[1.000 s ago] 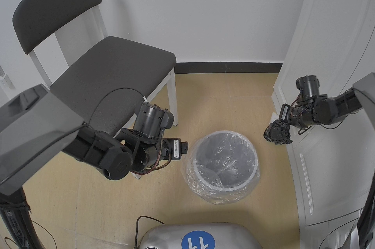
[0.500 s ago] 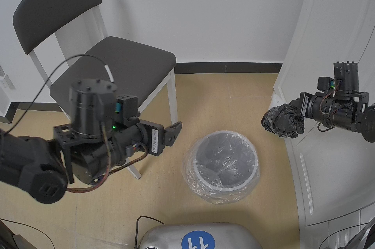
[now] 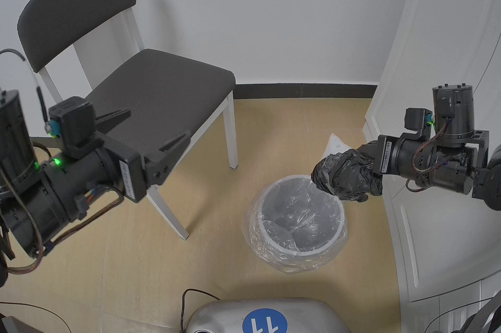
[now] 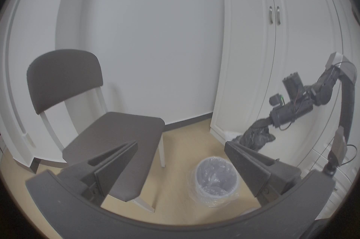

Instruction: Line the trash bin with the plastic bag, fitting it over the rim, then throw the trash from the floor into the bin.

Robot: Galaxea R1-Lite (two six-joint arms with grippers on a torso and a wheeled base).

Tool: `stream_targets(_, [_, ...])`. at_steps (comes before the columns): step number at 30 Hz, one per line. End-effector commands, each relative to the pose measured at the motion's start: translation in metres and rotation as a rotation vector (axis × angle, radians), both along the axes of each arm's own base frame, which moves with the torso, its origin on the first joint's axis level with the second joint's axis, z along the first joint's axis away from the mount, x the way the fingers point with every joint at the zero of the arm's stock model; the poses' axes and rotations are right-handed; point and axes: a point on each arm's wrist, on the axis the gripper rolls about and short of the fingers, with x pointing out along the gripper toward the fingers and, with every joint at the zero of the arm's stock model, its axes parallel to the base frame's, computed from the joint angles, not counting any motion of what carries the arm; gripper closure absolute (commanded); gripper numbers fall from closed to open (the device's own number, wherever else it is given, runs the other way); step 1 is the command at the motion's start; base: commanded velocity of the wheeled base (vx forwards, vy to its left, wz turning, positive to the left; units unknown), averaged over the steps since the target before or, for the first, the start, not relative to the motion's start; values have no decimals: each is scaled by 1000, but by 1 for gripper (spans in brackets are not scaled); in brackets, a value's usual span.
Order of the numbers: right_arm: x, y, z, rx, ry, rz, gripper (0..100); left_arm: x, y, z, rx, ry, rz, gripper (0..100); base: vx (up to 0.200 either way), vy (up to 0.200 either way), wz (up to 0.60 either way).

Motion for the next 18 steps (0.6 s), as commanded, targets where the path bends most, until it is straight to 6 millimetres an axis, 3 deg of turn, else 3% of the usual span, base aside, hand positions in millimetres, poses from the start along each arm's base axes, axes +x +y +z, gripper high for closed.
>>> stream_targets(1, [10,16,-19,-15,57,12,100,-17,19,17,-50,-77,20,0,0,0,0])
stream_targets(5, [17,21,-20,32,77,-8,100,-20,21,18,-20,-102,19,0,0,0,0])
stream_targets(6, [32,29,-28,99,124,-48,100,-21,21,15,22,-116,16,0,0,0,0])
stream_targets(12, [61,41,-66,217,265,-139,100,-19,19,16,0,-152,18,0,0,0,0])
stream_targets(14, [61,41,-66,217,265,-139,100,-19,19,16,0,-152,18,0,0,0,0])
stream_targets(15, [82,52,-89,261,278,-173,100,-17,17,16,-15,-175,17,0,0,0,0])
stream_targets(18, [93,56,-97,280,257,-176,100,-18,18,18,-27,-198,20,0,0,0,0])
